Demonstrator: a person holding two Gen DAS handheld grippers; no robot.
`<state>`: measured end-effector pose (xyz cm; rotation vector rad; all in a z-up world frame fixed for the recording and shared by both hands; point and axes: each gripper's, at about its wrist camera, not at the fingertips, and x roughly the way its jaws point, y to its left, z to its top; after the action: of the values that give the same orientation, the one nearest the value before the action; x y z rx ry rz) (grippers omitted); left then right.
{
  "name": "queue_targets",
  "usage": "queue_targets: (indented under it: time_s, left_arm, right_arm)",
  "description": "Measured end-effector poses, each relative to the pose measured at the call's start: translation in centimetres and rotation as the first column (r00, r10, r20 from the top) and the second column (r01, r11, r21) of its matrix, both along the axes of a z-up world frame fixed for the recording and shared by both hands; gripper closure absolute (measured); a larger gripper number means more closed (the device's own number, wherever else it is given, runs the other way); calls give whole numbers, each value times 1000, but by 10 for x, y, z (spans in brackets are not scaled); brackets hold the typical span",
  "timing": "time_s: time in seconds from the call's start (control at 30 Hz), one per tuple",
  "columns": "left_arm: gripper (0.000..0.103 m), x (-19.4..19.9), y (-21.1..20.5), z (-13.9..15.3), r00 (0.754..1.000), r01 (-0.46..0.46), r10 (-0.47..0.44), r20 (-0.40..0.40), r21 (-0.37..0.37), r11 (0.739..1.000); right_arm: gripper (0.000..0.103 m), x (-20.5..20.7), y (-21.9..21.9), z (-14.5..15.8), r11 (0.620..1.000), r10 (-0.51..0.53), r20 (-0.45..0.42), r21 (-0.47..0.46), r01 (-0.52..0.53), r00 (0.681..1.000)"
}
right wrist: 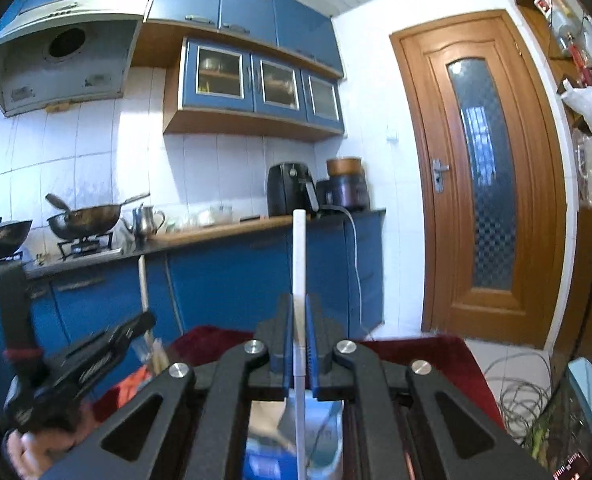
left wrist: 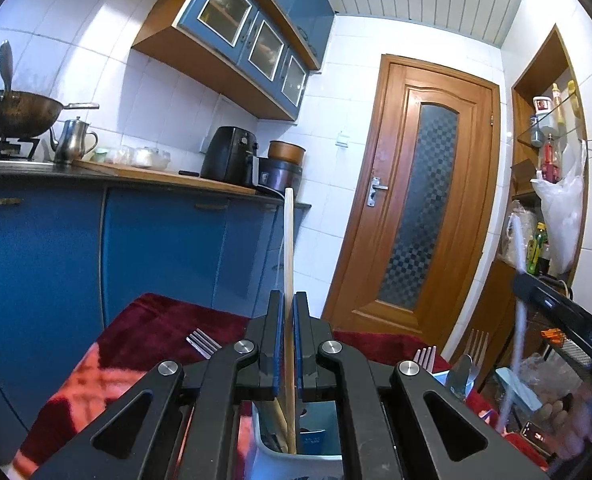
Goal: Organize utensils
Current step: 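Open both tools to release the chopsticks into the caddy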
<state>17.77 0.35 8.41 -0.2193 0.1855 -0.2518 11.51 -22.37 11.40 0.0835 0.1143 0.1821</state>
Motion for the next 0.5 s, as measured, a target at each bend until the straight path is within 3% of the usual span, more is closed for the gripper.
queue_targets:
  time_s: [0.27,0.5]
  left_arm:
    - [99,1,-4,-4,1000,25,-25,-15,3,1000]
    - [99,-1,-13,-8,998,51,-51,-32,25,998]
  right_arm:
    - [95,22,4,-17,1000,-16,16,13,16,1000]
    - [95,13,11,-37,999,11,-50,-39,-13,999]
